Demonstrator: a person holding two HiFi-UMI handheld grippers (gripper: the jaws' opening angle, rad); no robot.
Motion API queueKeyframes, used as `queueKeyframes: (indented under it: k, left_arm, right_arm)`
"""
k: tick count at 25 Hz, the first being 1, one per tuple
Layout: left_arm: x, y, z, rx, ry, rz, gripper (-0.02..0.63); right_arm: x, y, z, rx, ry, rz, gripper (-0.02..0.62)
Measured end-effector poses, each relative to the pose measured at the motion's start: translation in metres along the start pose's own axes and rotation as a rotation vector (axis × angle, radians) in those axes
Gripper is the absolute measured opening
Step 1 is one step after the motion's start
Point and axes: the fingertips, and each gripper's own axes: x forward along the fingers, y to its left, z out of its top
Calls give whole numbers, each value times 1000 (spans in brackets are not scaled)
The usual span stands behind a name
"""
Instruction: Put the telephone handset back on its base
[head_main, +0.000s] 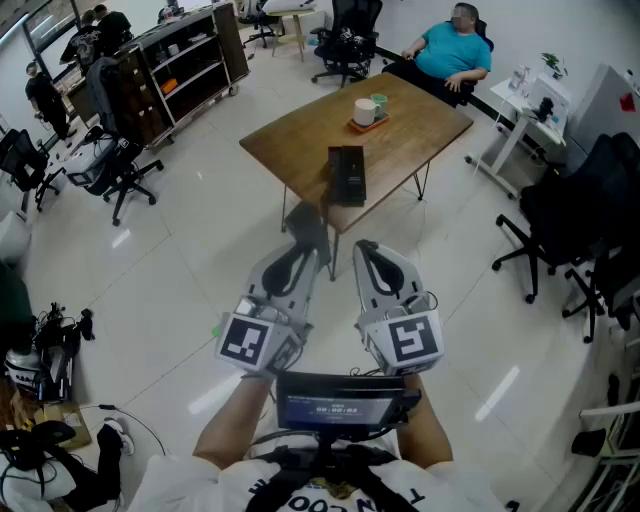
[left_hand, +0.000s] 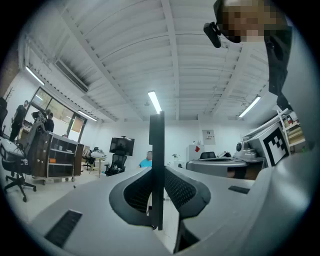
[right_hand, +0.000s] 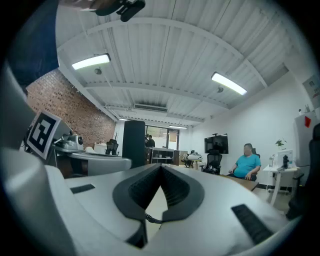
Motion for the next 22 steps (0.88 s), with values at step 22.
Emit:
queueKeyframes:
  k: [22]
  left_arm:
    - [41,-28,-22,27,53,17,63]
  right_arm:
    - [-9,-53,-9,15,-8,30,-2]
